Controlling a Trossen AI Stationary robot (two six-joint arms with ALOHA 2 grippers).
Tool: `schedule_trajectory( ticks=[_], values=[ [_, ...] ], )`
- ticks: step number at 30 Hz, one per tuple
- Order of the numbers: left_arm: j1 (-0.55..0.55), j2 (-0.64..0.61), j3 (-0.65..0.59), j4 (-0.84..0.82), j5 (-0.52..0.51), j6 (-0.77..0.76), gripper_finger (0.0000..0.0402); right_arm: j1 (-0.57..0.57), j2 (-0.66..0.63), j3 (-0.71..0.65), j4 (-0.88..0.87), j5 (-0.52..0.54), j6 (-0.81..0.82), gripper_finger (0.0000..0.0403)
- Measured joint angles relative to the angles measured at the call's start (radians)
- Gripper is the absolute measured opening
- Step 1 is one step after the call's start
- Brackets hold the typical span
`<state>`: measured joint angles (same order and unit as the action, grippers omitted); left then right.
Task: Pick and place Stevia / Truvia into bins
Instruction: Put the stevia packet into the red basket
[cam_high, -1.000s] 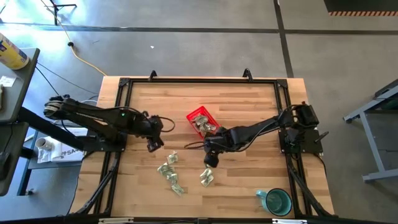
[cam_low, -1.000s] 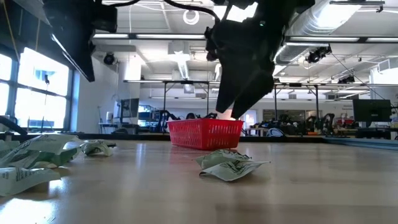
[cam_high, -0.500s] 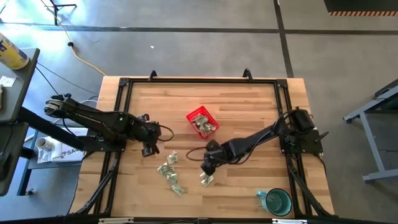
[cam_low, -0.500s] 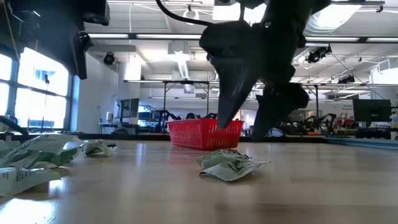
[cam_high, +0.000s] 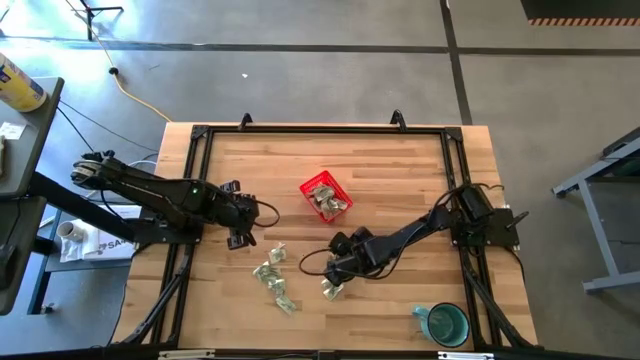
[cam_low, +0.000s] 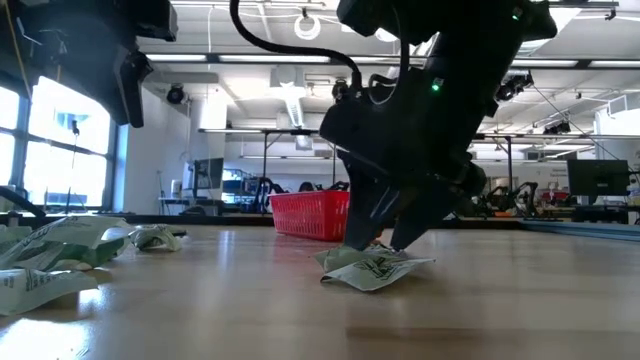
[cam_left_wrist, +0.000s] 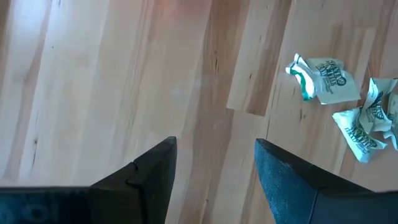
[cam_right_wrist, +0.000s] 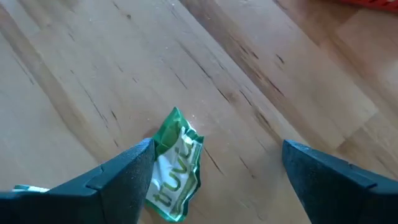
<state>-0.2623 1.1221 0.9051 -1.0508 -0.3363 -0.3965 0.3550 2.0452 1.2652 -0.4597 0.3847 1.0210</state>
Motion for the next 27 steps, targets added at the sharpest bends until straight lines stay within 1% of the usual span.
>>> schedule_trajectory(
  ticks=[3,7,9,11,14,16,17,18,21,23,25,27],
  values=[
    [0.000,0.000,0.000,0.000,0.000,0.000,0.0250,-0.001,0.009,0.001,-0.032,0.012,-0.001,0.0317],
    [0.000,0.000,0.000,0.000,0.000,0.000,0.0250,-0.005,0.010,0.003,-0.096,0.012,-0.004,0.0254],
    [0.000,0.000,0.000,0.000,0.000,0.000,0.0250,-0.014,0.010,0.002,-0.143,-0.013,0.010,0.0212],
    [0.000,0.000,0.000,0.000,-0.003,0.000,0.0250,-0.030,0.006,0.001,-0.176,-0.042,0.063,0.0165],
    [0.000,0.000,0.000,0.000,-0.019,0.000,0.0250,-0.062,-0.015,-0.001,-0.202,-0.091,0.130,0.0083],
    [0.000,0.000,0.000,0.000,-0.022,0.000,0.0250,-0.075,-0.050,-0.005,-0.209,-0.071,0.165,0.0029],
    [0.000,0.000,0.000,-0.001,-0.023,0.000,0.0250,-0.081,-0.072,-0.011,-0.221,-0.040,0.178,0.0016],
    [0.000,0.000,0.000,-0.004,-0.023,0.000,0.0250,-0.088,-0.097,-0.012,-0.246,0.010,0.193,0.0015],
    [0.000,0.000,0.000,-0.021,-0.023,0.000,0.0250,-0.126,-0.208,0.027,-0.287,0.164,0.226,0.0033],
    [0.000,0.000,-0.013,-0.018,-0.034,0.000,0.0250,-0.169,-0.253,0.042,-0.309,0.215,0.186,0.0033],
    [0.000,0.000,-0.044,-0.019,-0.042,0.000,0.0250,-0.227,-0.267,0.049,-0.289,0.208,0.114,0.0021],
    [0.000,-0.001,-0.085,-0.008,-0.040,-0.004,0.0250,-0.291,-0.269,0.052,-0.172,0.124,0.009,0.0009]
  ],
)
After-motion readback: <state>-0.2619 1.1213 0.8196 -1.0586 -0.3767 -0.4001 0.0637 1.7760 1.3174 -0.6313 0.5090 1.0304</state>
